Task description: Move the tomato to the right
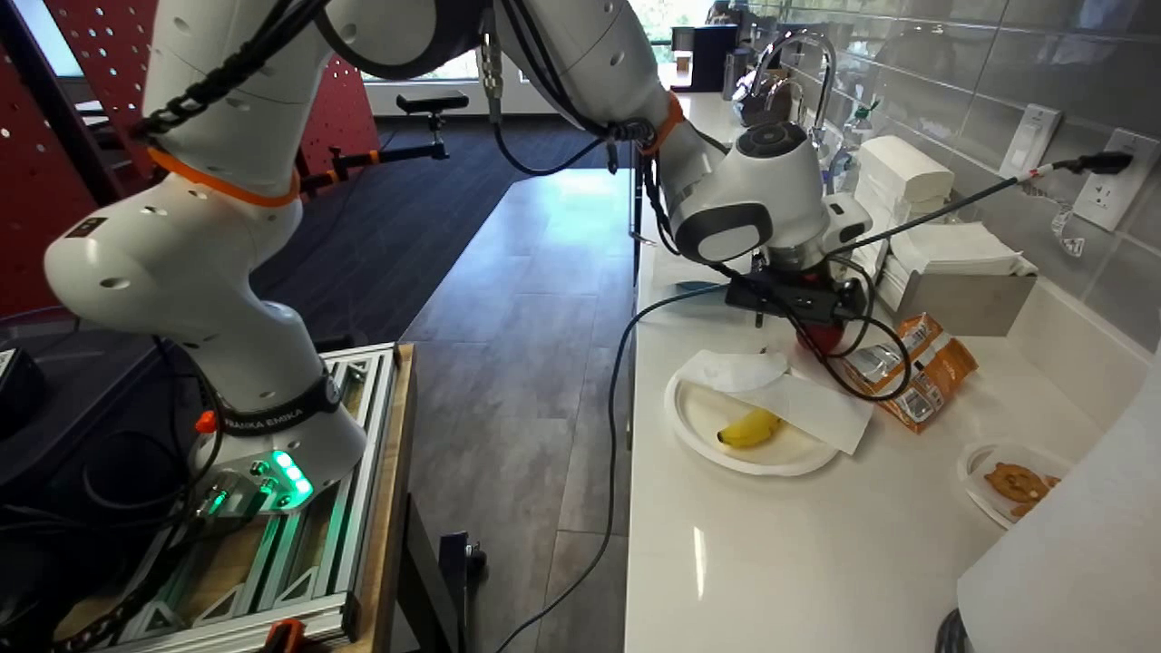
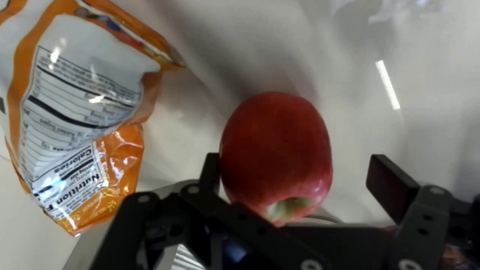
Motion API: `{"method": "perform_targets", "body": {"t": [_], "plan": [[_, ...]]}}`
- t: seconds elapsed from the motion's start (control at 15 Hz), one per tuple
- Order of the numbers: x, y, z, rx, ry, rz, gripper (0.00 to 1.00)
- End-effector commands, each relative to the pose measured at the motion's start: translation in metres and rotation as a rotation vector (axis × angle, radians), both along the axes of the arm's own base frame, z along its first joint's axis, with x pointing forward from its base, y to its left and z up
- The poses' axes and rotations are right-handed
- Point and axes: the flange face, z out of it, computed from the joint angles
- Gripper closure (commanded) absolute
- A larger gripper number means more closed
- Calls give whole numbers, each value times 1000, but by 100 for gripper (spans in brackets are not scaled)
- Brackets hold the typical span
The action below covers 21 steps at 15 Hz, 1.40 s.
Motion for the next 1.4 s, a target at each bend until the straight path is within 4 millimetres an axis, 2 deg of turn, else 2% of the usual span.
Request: {"method": "perform_targets", "body": {"t": [0.0,0.07,0.27,0.53,0.67,0.8,0.87,1.07,1.33], "plan": [[6,-4,-16,-15,-32,34,14],[7,-6,-20,-26,-30,41,27],[7,-9,-13,-38,-43,32,49],[6,3,6,20,-37,37,49],[-4,11,25,71,-17,21,49],[-19,11,40,98,-4,-15,49],[-28,7,47,101,-1,-51,49],[-62,-25,63,89,-7,-197,49],[-109,-52,80,104,14,-342,49]]}}
